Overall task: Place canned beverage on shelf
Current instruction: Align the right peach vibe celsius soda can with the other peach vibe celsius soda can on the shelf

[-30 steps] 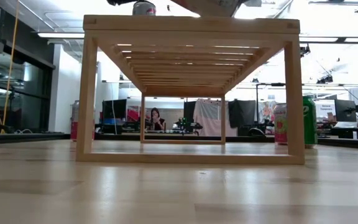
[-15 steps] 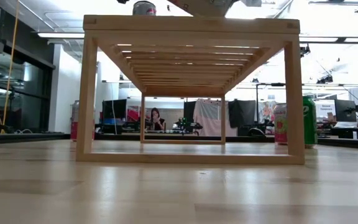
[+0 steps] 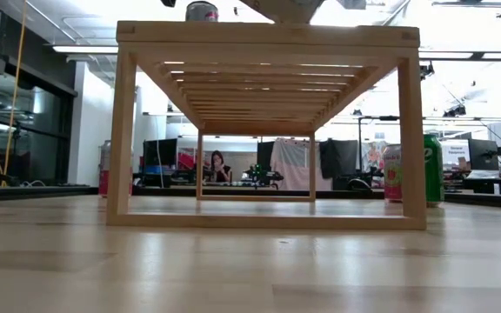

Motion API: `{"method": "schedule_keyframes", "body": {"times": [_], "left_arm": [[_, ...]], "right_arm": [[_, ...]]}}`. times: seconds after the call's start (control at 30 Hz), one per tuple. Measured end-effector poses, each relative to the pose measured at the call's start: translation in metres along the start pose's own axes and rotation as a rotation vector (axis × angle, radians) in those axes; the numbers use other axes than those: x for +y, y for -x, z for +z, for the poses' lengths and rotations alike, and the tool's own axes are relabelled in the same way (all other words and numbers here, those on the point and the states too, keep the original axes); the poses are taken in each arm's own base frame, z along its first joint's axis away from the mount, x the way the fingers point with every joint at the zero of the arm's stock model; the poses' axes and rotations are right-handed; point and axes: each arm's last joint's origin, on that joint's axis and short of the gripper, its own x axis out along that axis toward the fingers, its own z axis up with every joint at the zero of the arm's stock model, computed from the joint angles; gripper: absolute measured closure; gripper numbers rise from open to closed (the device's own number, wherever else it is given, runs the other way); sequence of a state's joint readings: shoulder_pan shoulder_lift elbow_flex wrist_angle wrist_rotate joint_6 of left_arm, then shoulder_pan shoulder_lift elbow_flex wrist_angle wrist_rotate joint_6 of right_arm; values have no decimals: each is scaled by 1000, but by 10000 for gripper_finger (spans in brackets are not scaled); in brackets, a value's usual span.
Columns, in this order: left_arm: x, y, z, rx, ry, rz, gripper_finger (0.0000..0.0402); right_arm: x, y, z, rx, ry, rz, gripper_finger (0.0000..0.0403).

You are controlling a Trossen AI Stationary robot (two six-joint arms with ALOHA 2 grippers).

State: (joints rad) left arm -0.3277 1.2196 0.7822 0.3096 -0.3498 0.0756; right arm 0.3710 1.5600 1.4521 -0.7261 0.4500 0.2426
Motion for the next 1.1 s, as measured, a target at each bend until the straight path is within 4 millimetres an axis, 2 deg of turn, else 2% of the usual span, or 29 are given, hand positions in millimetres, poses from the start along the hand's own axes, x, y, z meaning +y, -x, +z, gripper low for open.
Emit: {"method": "schedule_keyframes", "body": {"times": [0.23,0.37,0.53,0.7,0.83,0.97,1.1], "left_arm": [[7,8,-1,52,-26,119,167],[15,23,7,52,-19,240,167],[13,40,17,-9,11,221,167],[3,55,13,-224,6,157,167],[4,73,6,-463,41,130,167],[6,84,-4,-644,88,17,167],[8,87,-5,-716,134,-55,167]], "right_arm": [[-3,2,-4,36,-5,-45,67],[-7,5,-12,105,-39,-77,34],[-10,9,-20,148,-82,-179,28],[-4,7,-25,84,-55,-264,26],[4,-4,-31,-1,-35,-311,26],[9,-24,-31,-174,-38,-319,25],[1,-41,-16,-454,-76,-211,25]]}}
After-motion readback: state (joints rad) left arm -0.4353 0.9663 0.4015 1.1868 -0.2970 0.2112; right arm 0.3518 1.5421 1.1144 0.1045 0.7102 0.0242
